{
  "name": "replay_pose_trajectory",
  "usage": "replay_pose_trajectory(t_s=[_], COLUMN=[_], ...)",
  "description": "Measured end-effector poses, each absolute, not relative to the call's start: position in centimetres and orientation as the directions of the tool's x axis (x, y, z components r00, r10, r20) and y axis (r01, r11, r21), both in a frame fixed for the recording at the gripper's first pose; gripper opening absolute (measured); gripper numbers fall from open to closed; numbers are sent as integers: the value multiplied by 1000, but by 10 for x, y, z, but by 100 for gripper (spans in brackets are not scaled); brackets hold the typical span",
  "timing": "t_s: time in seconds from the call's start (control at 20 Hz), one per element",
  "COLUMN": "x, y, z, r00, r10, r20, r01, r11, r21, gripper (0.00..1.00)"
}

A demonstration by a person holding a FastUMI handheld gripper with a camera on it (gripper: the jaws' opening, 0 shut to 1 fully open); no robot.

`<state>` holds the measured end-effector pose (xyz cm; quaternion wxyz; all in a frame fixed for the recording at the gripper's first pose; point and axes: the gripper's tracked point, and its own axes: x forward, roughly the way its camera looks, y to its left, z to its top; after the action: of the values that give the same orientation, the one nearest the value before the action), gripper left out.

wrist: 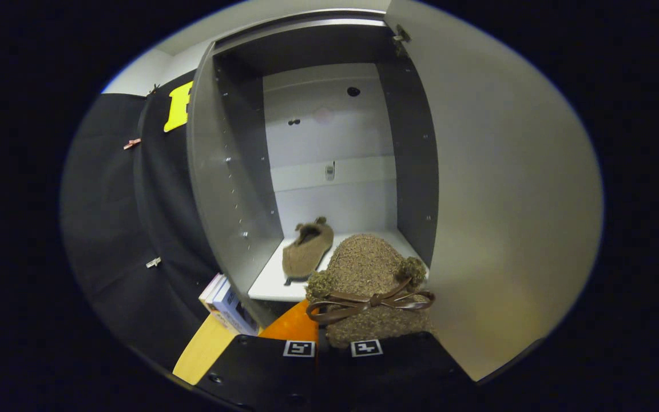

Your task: Open the shoe cabinet door, grab the shoes and put them into the shoe cabinet, then close the shoe cabinet door.

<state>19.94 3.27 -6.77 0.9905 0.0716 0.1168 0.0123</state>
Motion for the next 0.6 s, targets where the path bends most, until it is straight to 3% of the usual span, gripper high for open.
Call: replay_pose_trajectory(t_s=[0.3, 0.6], x=[296, 377], y=[30, 25], z=[-44, -78], r00=[973, 960], r10=[30, 1], r20=[-229, -281], r01=[5, 41], r11=[989, 989], r21=[151, 143], gripper=[8, 8])
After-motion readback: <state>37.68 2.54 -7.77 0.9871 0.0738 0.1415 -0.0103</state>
